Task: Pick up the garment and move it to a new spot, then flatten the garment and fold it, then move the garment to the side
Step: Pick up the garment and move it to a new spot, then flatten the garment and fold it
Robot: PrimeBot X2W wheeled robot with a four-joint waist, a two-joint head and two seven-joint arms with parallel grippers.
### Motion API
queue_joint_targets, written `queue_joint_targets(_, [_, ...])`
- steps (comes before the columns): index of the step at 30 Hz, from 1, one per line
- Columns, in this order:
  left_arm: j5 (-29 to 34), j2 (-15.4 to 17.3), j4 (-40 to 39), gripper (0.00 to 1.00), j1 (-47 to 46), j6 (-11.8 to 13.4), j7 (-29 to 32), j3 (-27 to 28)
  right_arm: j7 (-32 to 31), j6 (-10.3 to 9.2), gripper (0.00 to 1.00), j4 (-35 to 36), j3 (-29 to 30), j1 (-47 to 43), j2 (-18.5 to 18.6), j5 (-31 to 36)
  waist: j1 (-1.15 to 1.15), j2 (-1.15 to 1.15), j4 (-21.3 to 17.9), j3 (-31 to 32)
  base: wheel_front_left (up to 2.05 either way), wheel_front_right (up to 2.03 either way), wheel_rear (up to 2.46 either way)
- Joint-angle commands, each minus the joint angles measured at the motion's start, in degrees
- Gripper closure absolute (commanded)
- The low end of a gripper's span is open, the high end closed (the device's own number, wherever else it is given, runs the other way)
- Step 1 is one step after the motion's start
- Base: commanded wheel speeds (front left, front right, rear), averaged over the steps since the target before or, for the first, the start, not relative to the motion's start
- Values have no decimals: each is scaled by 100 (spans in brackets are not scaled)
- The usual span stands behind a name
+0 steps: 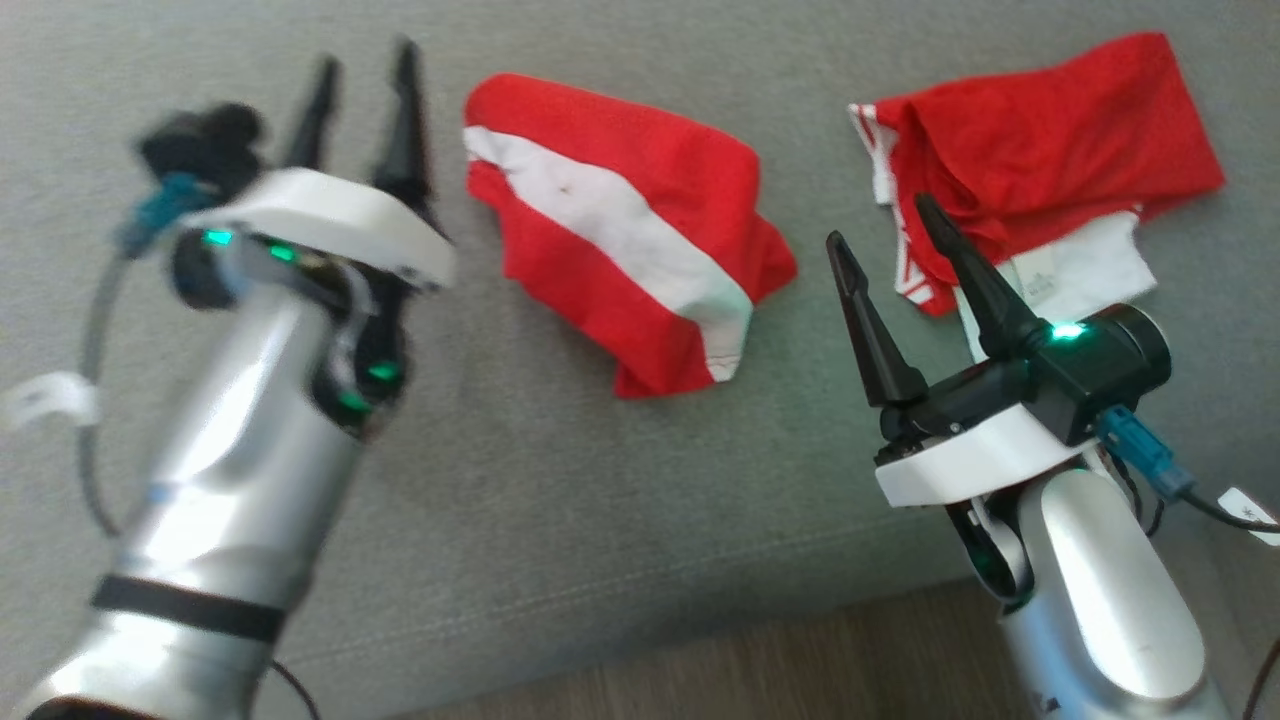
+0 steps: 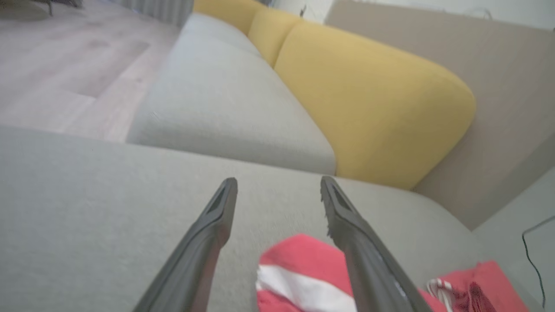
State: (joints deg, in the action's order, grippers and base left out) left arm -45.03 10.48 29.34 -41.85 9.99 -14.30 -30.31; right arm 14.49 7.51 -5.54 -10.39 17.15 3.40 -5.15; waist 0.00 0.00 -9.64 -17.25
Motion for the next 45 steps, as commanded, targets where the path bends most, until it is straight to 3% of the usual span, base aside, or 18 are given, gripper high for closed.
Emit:
queue_joint_targets(1, [240,291,-475,0,-63,-56,-66,493,43,-2,0,133,-84,52,-52,62,0,0,222,189,0,0,0])
queue_joint_targets(8, [1079,613,-1703,0,1222,-507,-68,1517,-43,-2,0,6,62,-307,-52,162,0,0,709,603,0,0,0])
queue_joint_targets(12, [1506,468,-2234,0,2164,-874,-69,1946,-67,-2,0,-38,200,-619,-52,194,0,0,986,792,0,0,0])
queue_joint_targets(14, [1671,405,-2326,0,2395,-933,-69,2003,-70,-2,0,-45,228,-688,-52,189,0,0,1035,832,0,0,0])
queue_joint_targets(18, [2248,-90,-2605,0,3263,-1058,-69,2470,-93,-2,0,-72,267,-862,-52,173,0,0,1170,941,0,0,0])
queue_joint_targets(27, [2610,-651,-2751,0,3543,-1396,-69,3030,-319,-2,0,-302,421,-937,-52,195,0,0,1267,955,0,0,0])
queue_joint_targets(38, [2788,-752,-2578,0,3359,-1640,-70,3031,-742,-2,0,-1167,529,-648,-52,-193,0,0,1442,584,0,0,0])
queue_joint_targets(45, [2709,-758,-2443,0,3255,-1684,-70,2897,-659,-2,0,-1696,469,-355,-52,-282,0,0,1568,454,0,0,0])
